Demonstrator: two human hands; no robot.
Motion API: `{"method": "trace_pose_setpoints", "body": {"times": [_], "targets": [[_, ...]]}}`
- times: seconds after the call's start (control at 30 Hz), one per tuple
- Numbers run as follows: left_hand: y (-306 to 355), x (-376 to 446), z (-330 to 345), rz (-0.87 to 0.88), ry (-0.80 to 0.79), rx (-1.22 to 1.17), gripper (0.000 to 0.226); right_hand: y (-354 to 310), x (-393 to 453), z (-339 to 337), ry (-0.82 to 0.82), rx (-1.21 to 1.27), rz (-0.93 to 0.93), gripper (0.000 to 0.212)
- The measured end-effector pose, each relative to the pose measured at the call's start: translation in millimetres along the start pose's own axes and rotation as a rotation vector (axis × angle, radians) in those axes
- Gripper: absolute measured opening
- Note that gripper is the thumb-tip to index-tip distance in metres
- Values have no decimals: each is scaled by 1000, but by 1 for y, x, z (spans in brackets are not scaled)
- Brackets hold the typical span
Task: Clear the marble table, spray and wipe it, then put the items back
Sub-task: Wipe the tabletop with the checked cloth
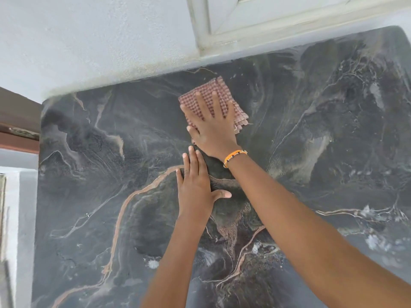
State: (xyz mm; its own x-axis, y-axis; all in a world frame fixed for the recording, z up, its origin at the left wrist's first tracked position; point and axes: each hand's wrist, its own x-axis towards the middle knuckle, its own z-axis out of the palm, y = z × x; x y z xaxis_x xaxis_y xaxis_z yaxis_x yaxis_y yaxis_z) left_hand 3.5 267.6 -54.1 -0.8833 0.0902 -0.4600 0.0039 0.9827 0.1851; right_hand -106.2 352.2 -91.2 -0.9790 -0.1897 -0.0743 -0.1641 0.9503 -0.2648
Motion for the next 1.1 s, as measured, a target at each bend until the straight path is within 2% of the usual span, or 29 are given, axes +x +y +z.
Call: {"method": "trace_pose_setpoints", "body": {"times": [0.07,0.2,0.33,0.57,0.67,0.77,0.83,1.0,1.1], "targets": [[-1,0,-1,-6,-9,-24,119,-6,32,-3,-38,-5,-62,52],[6,-3,-4,-30,-6,-53,120,19,61,-16,-47,41,10,51],[31,-2,-3,30,15,-126,127,85,48,-31,40,80,183,51],[48,1,13,57,-43,-10,134,226,0,-65,109,94,566,51],[47,1,15,62,-34,-17,134,227,-30,-64,149,101,668,52],[49,4,16,61,-37,-5,134,187,-54,-49,166,83,722,54],[50,6,16,57,-31,6,135,150,-57,-38,154,54,620,55],[49,4,17,56,-5,-15,133,63,-36,-22,15,59,142,53],[46,-17,20,53,65,-53,132,49,-43,-20,-94,88,-105,51]]}}
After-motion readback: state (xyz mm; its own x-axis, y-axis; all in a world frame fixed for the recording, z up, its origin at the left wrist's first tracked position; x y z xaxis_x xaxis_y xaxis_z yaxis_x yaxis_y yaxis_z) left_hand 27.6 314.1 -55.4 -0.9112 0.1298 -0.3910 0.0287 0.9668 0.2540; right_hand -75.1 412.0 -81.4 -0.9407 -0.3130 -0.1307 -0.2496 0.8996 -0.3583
